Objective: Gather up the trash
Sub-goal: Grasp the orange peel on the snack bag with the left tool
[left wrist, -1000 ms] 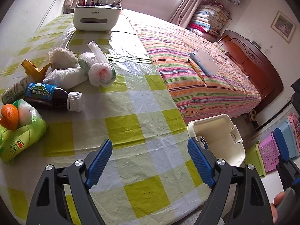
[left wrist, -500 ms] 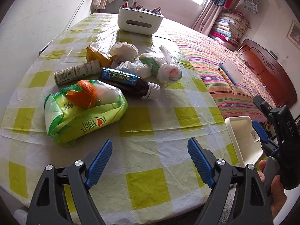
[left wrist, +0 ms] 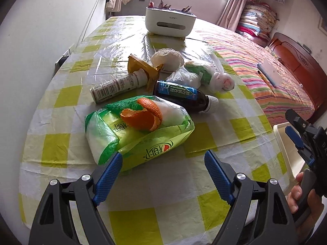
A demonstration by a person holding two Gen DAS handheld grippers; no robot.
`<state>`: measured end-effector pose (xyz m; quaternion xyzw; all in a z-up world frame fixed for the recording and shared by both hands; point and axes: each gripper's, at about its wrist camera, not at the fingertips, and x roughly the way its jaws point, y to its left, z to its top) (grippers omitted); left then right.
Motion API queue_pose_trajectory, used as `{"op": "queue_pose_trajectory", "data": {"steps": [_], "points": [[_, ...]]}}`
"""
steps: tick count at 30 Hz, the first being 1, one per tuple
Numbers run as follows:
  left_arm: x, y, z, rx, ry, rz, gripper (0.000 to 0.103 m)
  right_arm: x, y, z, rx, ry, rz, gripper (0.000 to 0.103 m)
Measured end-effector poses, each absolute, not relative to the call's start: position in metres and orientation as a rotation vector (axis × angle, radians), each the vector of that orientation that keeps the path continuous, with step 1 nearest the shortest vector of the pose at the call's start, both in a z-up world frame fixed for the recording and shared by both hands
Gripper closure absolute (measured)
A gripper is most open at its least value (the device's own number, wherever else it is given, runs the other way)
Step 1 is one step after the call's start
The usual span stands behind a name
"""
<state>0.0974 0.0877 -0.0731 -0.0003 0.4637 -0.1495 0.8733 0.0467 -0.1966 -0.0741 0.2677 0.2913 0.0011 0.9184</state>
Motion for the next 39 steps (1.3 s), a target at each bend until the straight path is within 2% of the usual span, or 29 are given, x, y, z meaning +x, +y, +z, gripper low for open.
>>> {"op": "queue_pose_trajectory", "data": {"steps": [3,7,18,20,22,23,30,39], "points": [[0.107,0.084,-0.069,0.030,0.962,-0.358,0.023,0.046,-0.199,-0.076,0.557,0.594,-0.003,0.014],[0.117,0.095,-0.063,-0.101,0.968,-0.361,0.023,0.045,-0.200,-0.079,0.566,0.592,0.000,0.014],[0.145,0.090,-0.070,-0.181,0.969,-0.169,0.023,0.044,-0.200,-0.080,0.575,0.578,0.035,0.014],[0.149,0.091,-0.072,-0.198,0.974,-0.152,0.030,0.044,-0.200,-0.079,0.576,0.576,0.036,0.014],[0.154,0.093,-0.077,-0.214,1.001,-0.133,0.056,0.045,-0.200,-0.079,0.576,0.576,0.041,0.014],[0.156,0.095,-0.079,-0.235,1.013,-0.137,0.063,0.046,-0.200,-0.079,0.577,0.577,0.045,0.014],[0.152,0.103,-0.076,-0.274,0.978,-0.156,0.073,0.059,-0.194,-0.066,0.541,0.565,0.075,0.014],[0.117,0.101,-0.049,-0.269,0.864,-0.197,0.073,0.121,-0.174,-0.059,0.404,0.616,0.096,0.014]]}}
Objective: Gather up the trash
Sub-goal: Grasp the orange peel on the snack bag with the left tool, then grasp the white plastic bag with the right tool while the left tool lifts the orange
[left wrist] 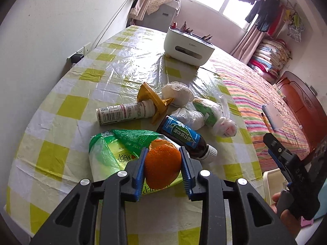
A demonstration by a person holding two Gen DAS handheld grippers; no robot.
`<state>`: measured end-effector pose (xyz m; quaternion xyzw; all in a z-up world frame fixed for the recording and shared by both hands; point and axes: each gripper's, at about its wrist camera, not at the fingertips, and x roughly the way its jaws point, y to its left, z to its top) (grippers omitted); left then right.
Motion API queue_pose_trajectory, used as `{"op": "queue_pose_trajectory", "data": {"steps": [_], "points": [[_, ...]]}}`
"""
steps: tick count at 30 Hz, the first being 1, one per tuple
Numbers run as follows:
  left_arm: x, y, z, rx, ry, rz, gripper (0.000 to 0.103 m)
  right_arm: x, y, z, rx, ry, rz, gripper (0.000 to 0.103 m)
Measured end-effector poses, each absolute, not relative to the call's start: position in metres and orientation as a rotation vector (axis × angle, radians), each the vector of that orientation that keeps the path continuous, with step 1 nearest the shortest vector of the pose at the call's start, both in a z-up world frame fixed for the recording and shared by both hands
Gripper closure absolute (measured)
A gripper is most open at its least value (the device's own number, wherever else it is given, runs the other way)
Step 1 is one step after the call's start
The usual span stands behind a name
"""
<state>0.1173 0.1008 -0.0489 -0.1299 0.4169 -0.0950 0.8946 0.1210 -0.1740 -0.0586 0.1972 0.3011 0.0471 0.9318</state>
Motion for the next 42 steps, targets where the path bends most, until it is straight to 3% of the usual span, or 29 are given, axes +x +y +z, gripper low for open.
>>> {"op": "queue_pose_trajectory", "data": {"steps": [10,14,16,18,21,27,42], "points": [[0.100,0.094,-0.044,-0.287,0.866,-0.258,0.073,0.180,-0.146,-0.079,0.271,0.727,0.118,0.016],[0.098,0.091,-0.047,-0.296,0.880,-0.271,0.073,0.199,-0.148,-0.093,0.293,0.785,0.121,0.029],[0.098,0.087,-0.048,-0.287,0.886,-0.277,0.073,0.205,-0.151,-0.101,0.309,0.809,0.123,0.042],[0.096,0.085,-0.049,-0.282,0.887,-0.281,0.073,0.208,-0.154,-0.106,0.341,0.829,0.147,0.064],[0.094,0.080,-0.049,-0.275,0.893,-0.288,0.073,0.205,-0.161,-0.107,0.398,0.833,0.160,0.069],[0.087,0.071,-0.045,-0.251,0.890,-0.304,0.072,0.182,-0.167,-0.089,0.380,0.749,0.125,0.076],[0.074,0.036,-0.036,-0.206,0.887,-0.375,0.072,0.117,-0.211,-0.060,0.393,0.601,-0.004,0.080]]}}
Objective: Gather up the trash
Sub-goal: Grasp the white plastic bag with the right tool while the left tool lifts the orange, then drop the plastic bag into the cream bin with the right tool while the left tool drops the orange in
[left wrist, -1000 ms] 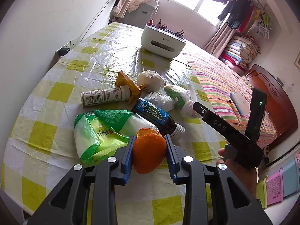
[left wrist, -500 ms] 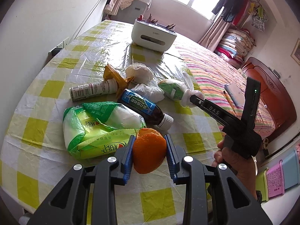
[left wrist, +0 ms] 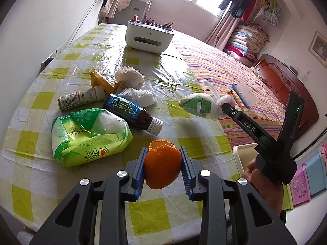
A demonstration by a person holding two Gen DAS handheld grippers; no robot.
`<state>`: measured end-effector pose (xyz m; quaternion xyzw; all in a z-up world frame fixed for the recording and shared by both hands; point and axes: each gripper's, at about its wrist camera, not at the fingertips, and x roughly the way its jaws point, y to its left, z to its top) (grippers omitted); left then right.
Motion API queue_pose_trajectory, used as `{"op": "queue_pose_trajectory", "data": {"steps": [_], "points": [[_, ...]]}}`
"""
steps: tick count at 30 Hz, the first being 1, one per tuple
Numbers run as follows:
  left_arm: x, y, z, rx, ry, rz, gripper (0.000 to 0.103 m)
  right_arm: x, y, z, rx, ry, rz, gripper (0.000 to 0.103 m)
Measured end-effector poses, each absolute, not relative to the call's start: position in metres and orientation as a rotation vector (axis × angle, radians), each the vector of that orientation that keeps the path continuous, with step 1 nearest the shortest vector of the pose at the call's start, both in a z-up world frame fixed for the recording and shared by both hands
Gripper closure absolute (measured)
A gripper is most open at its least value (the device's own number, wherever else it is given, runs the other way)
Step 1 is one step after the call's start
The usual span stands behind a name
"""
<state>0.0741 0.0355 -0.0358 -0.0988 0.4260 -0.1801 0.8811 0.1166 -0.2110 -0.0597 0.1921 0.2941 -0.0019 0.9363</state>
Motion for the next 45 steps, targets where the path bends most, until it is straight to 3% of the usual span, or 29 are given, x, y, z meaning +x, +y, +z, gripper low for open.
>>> {"op": "queue_pose_trajectory", "data": {"steps": [22,37,38,41,45], "points": [[0.055,-0.040,-0.030,-0.102,0.901,-0.533,0.071,-0.023,-0.292,-0.060,0.576,0.355,-0.471,0.080],[0.052,-0.072,-0.033,-0.036,0.911,-0.573,0.070,-0.045,-0.314,-0.064,0.650,0.318,-0.585,0.075],[0.052,-0.074,-0.033,-0.031,0.914,-0.577,0.070,-0.045,-0.314,-0.064,0.651,0.316,-0.587,0.073],[0.056,-0.084,-0.035,-0.023,0.921,-0.603,0.070,-0.047,-0.318,-0.065,0.676,0.298,-0.590,0.049],[0.068,-0.101,-0.042,-0.040,0.955,-0.654,0.070,-0.061,-0.328,-0.065,0.728,0.223,-0.615,0.048]]}}
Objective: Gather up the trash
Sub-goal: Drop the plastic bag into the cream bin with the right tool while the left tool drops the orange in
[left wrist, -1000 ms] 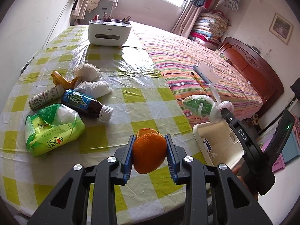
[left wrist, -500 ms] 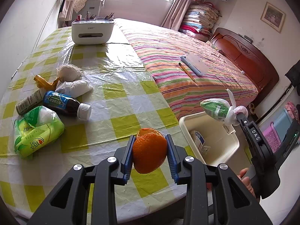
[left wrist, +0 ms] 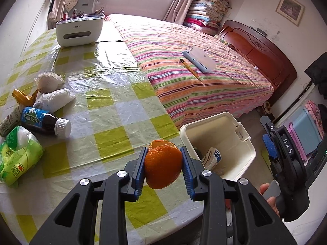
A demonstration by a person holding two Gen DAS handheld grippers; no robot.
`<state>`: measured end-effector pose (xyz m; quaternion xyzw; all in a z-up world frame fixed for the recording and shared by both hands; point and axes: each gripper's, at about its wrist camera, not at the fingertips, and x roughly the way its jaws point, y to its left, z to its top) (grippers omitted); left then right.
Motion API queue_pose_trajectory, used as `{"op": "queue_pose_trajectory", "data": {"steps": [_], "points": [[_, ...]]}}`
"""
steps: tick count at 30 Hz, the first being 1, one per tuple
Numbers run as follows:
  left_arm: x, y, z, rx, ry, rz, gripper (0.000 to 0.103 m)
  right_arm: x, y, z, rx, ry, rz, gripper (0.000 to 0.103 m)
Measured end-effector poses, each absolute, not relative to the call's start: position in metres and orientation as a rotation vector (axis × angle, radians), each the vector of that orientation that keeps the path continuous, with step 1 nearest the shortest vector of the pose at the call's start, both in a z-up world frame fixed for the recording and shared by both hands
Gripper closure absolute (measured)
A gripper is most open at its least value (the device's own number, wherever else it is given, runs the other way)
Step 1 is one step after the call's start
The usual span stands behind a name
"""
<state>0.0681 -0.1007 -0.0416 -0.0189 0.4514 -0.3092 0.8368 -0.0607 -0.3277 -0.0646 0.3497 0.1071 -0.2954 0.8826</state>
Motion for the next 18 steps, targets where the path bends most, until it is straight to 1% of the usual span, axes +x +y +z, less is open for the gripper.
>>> {"op": "queue_pose_trajectory", "data": {"steps": [6,9,15,17,18], "points": [[0.084,-0.143,-0.059,-0.041,1.030,-0.758,0.071,-0.079,-0.335,-0.061,0.773,0.107,-0.647,0.047],[0.089,-0.168,-0.070,-0.032,1.079,-0.801,0.070,-0.090,-0.335,-0.054,0.762,0.028,-0.672,0.042],[0.091,-0.215,-0.080,0.006,1.105,-0.872,0.070,-0.113,-0.331,-0.037,0.700,-0.126,-0.715,0.038],[0.088,-0.230,-0.083,0.027,1.110,-0.903,0.069,-0.115,-0.330,-0.035,0.692,-0.142,-0.708,0.037],[0.087,-0.235,-0.084,0.042,1.110,-0.912,0.064,-0.116,-0.330,-0.035,0.699,-0.145,-0.702,0.037]]}}
